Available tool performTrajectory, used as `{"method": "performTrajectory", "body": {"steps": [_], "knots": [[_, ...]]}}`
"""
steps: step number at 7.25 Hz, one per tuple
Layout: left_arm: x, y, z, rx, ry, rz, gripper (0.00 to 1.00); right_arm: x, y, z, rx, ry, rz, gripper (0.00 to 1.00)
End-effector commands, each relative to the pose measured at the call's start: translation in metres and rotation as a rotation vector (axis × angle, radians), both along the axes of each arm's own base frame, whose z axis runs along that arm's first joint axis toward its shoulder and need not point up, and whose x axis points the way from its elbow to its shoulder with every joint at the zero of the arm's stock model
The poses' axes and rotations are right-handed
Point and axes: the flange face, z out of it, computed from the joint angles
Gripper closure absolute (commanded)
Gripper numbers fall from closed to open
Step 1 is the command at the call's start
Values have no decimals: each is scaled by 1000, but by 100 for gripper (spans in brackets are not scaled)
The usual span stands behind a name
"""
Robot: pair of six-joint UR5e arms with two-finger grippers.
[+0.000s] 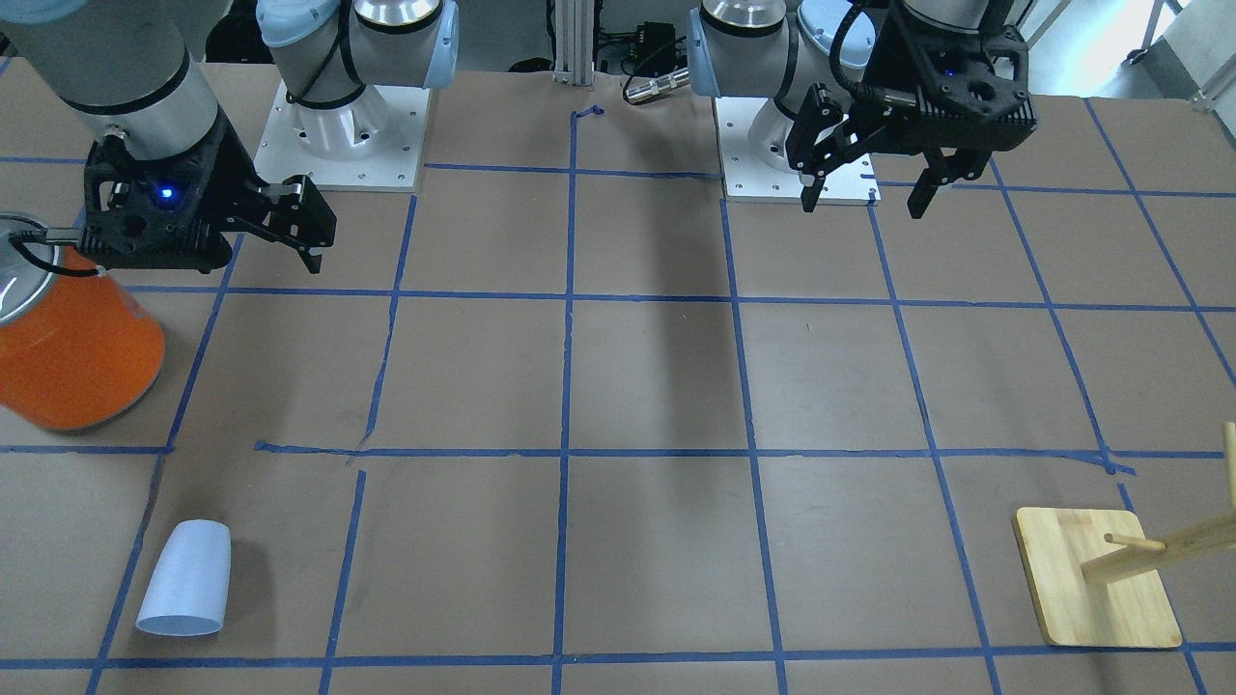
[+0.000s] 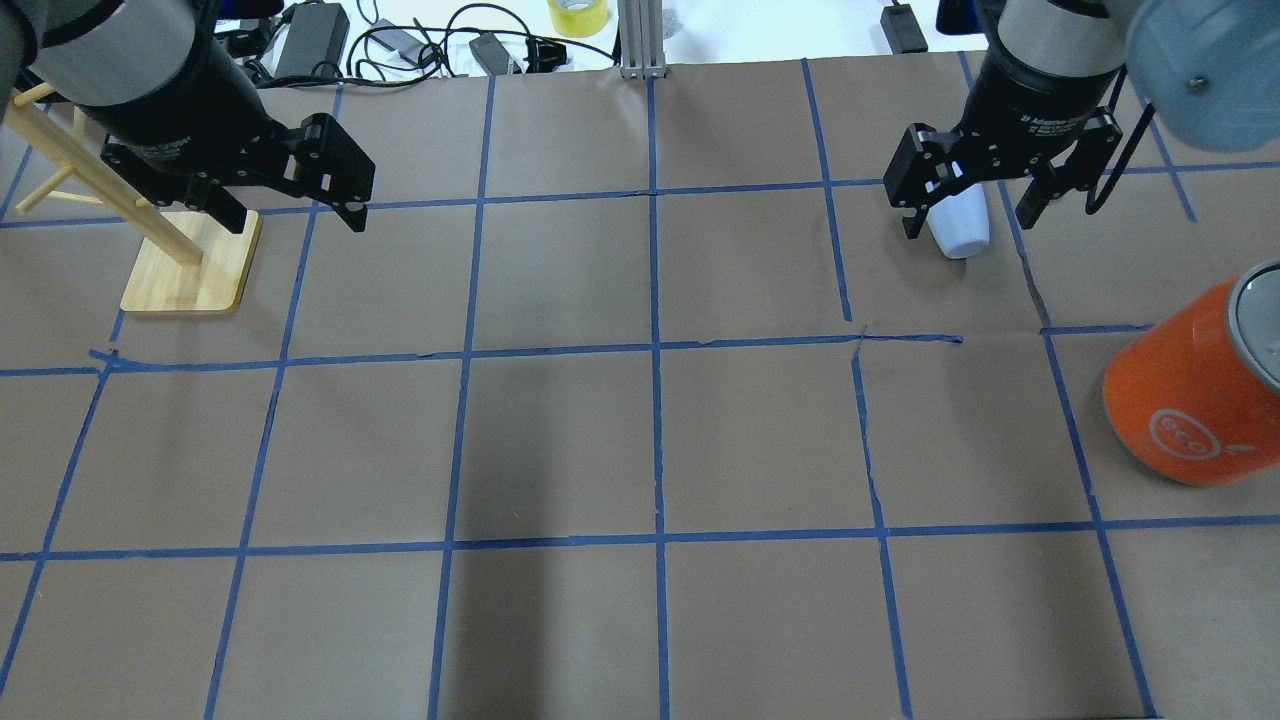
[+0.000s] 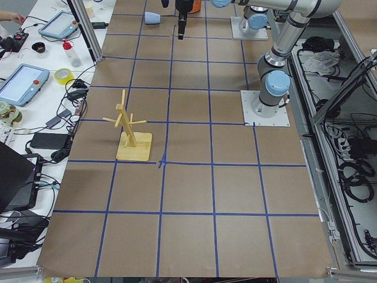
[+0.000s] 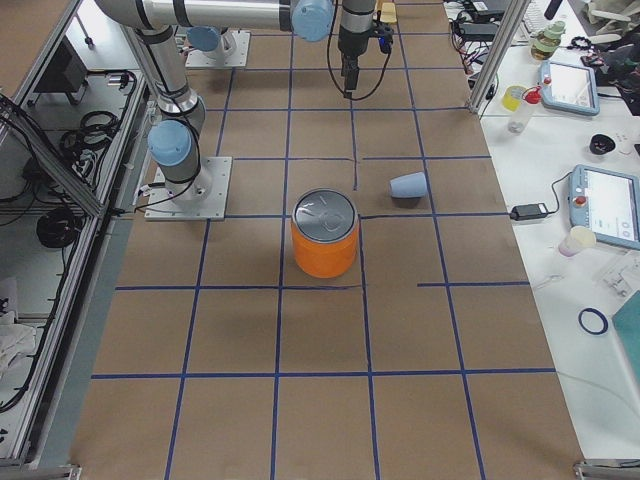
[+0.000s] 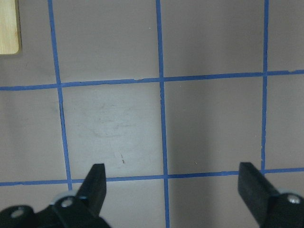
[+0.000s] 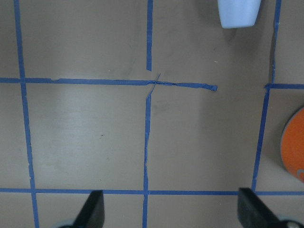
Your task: Flip cup
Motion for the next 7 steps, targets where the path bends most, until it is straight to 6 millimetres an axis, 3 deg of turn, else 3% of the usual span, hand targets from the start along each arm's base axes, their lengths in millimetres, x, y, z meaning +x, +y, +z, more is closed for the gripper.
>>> {"method": "performTrajectory", "body": {"steps": [1,2,5,6,7], "knots": [[0,-3,-11,13,-2,0,0,0,-2,-2,-3,-13,-5,0],[0,-2,-21,31,0,2,0,0,-1,-2,-1,-7,-4,0],[0,-3,-20,24,0,2,0,0,-2,0,-12,-5,-2,0],[0,-3,-20,24,0,2,0,0,-1,-8,2,-3,1,0],[0,-3,-20,24,0,2,0,1,-3,-1,-10,-10,-1,0]]}}
